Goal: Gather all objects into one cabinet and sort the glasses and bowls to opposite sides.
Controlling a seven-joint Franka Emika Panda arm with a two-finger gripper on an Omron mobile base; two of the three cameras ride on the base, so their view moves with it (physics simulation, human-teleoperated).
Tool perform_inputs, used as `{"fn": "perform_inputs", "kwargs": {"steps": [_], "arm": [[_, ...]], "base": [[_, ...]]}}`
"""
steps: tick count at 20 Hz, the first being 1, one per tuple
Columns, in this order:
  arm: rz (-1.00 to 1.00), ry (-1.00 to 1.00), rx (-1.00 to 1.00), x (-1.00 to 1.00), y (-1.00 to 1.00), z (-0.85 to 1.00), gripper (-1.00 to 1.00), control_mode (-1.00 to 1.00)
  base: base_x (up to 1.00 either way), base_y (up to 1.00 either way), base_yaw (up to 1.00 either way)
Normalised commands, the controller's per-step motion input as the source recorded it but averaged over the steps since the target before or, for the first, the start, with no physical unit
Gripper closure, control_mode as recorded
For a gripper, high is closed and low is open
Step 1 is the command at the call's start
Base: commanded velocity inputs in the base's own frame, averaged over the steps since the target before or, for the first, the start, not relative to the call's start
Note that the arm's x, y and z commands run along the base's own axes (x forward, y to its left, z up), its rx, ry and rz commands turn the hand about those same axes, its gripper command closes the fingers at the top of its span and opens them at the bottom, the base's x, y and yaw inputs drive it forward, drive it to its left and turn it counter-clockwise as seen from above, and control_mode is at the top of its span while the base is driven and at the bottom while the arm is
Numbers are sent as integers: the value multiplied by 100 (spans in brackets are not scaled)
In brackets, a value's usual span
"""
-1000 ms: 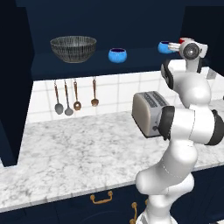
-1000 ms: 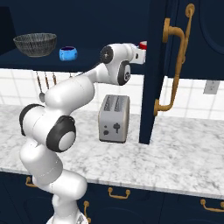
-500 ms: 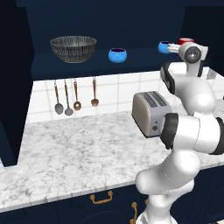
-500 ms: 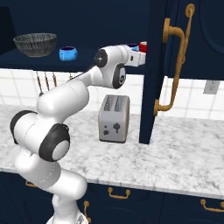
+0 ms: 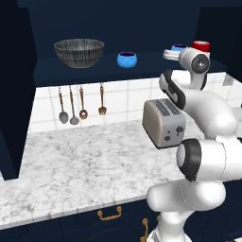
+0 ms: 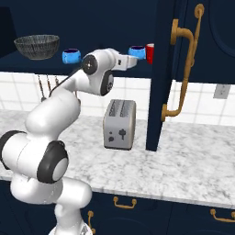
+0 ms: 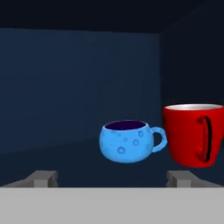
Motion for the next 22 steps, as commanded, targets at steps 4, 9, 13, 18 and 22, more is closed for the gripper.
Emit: {"fn": "perform_inputs", "kwargs": {"steps": [4, 9, 13, 18, 22], "arm": [[23, 11, 0, -22, 67, 23, -100, -100], [17, 17, -1, -47, 86, 23, -100, -100], [8, 11, -4, -65, 79, 0, -100, -100], [7, 3, -3, -49, 85, 0, -100, -100], [3, 0, 0, -26, 70, 0, -100, -100]], "base": [[0, 0, 0], [0, 0, 0], [0, 0, 0], [0, 0, 0], [0, 0, 0]]}}
